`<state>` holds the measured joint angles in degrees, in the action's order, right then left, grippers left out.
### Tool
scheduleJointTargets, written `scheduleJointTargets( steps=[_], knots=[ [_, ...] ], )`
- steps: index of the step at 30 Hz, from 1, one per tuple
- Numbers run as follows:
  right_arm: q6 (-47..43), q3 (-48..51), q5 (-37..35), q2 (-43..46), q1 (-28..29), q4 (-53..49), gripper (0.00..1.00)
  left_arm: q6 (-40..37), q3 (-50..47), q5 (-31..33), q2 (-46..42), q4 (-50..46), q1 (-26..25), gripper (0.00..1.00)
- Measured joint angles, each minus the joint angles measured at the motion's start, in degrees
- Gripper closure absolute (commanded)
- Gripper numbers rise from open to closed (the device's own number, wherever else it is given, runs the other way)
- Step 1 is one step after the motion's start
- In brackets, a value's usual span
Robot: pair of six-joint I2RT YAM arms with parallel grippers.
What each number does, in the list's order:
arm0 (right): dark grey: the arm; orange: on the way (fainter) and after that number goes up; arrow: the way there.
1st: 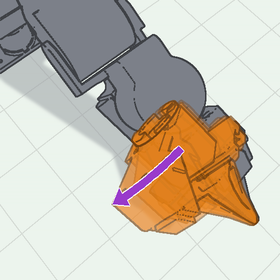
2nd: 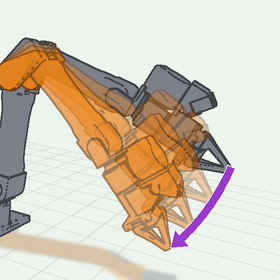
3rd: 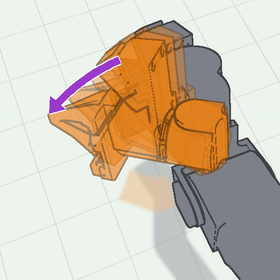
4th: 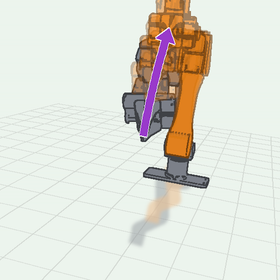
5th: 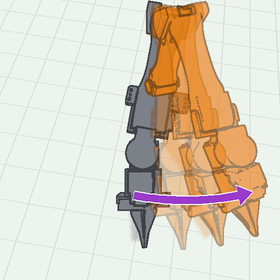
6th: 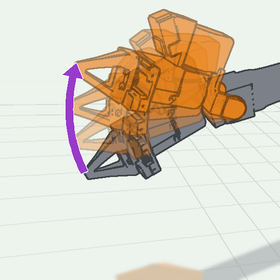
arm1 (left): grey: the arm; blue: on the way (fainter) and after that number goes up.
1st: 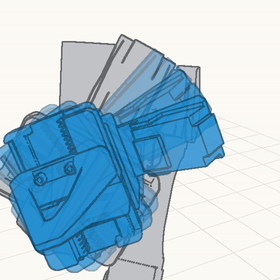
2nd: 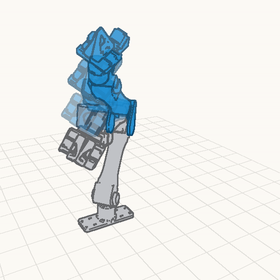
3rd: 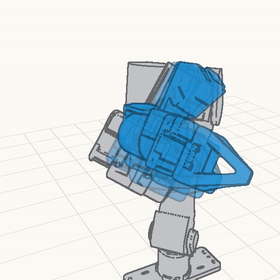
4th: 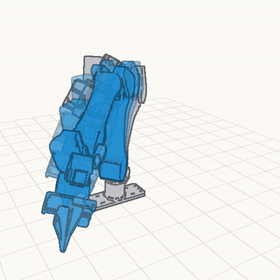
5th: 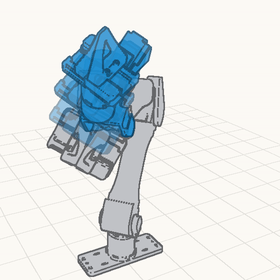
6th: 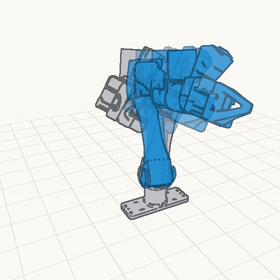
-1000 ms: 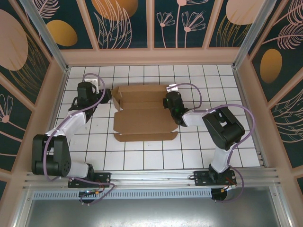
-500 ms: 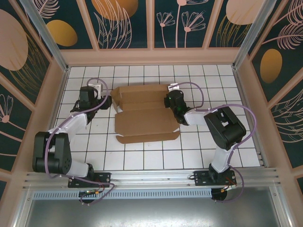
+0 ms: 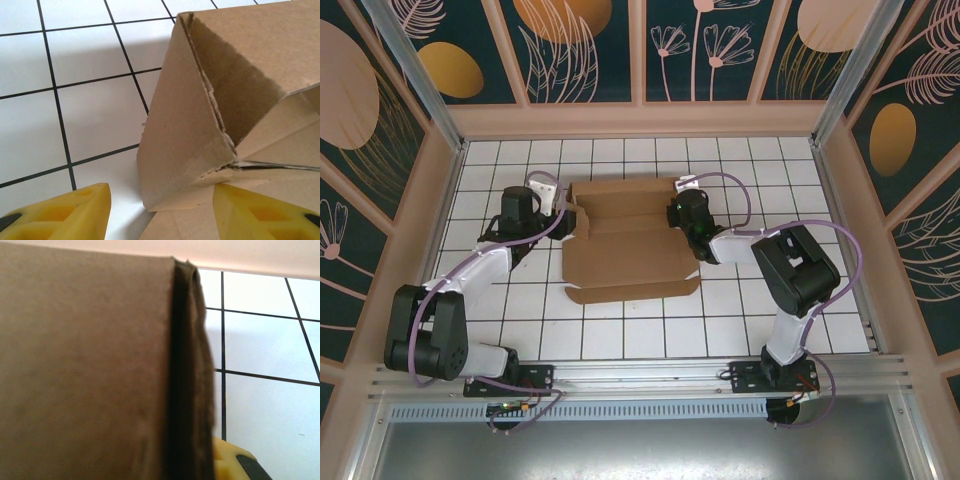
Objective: Fold the paper box
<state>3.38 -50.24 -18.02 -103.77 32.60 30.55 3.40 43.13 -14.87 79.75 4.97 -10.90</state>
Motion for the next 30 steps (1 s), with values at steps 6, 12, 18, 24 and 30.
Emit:
scheduleJointTargets(
  steps=[6,12,18,24,30],
  knots=[
    [0.0,-0.02,0.15,0.0,0.0,-0.04,1.0,-0.79,-0.76,-0.13,0.26,0.42,-1.84,0.41],
    [-0.02,-0.02,0.44,0.0,0.0,0.0,1.0,-0.83,0.26,1.03,4.04,1.64,-2.73,0.39],
    [-0.02,-0.02,0.76,0.0,0.0,0.04,1.0,-1.03,3.76,6.54,8.9,2.32,-5.88,0.42],
    [-0.04,0.26,0.81,0.13,0.07,0.33,1.0,0.0,4.72,16.15,9.73,4.09,-7.82,0.59],
    [-0.04,0.87,0.46,0.17,0.87,1.36,1.0,1.88,5.9,22.75,11.56,5.53,-8.74,0.82]
  ],
)
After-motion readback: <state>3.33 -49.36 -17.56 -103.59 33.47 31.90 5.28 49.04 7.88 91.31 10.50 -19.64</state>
